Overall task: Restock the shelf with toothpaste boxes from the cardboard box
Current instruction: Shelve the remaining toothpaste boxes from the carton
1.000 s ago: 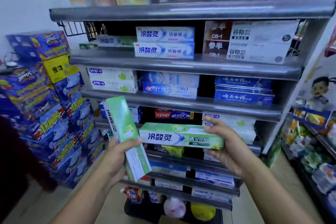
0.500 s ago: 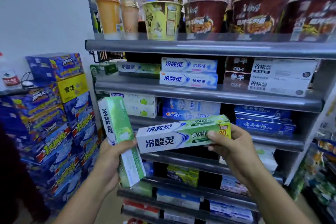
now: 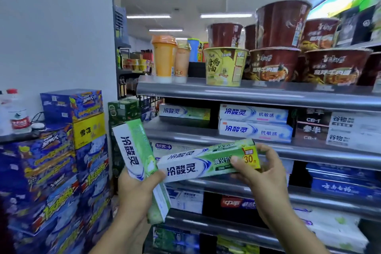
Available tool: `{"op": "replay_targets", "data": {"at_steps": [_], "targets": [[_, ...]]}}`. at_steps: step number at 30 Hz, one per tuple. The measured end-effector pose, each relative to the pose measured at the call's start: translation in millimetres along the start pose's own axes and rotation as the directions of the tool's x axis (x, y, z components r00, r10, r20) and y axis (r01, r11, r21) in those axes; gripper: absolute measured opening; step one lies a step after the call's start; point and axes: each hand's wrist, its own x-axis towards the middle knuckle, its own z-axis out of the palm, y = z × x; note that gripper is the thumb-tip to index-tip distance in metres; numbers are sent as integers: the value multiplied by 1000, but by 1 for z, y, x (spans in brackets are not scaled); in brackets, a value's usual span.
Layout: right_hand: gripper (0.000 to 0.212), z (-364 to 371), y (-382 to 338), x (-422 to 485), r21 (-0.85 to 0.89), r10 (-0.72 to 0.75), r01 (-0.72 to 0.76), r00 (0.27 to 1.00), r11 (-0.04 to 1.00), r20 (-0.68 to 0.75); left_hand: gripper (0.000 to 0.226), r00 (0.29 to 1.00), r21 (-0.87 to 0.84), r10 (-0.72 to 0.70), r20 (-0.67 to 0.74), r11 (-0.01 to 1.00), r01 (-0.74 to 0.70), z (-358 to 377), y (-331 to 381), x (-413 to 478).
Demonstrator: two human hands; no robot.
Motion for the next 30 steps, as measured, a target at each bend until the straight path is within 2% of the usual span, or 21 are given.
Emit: {"op": "replay_targets", "data": {"at_steps": [3,6,9,11,17,23,26,28,30], "targets": [[51,26,4,13,-46,-95,92,994,995,-60,40,999,20,50,2,999,-50,2,7,28],[48,44,12,27,-247,-187,148,972,958,-143,42,994,26,112,-9,993,-112,3,13,60],[60,52,17,49,-520,-280,146,941,841,-188,46,979,73,204,-8,976,-203,6,21,88],[67,59,19,65,-629,-289,116,941,768,-179,53,967,98,255,2,962,-254,8,25,105],[56,84,29,90,-632,-346,132,910,764,-228,50,962,146,270,36,951,-272,10,20,149],[32,96,36,108,-710,-370,155,915,687,-159,49,962,213,243,122,941,-264,16,19,168],[28,101,38,116,-740,-327,117,934,662,-145,48,965,243,222,141,937,-251,18,18,174],[29,102,37,120,-791,-287,89,951,605,-113,44,973,266,187,136,939,-217,18,17,177],[31,101,37,122,-883,-241,75,970,464,-44,41,982,306,129,141,937,-167,15,16,178]]}}
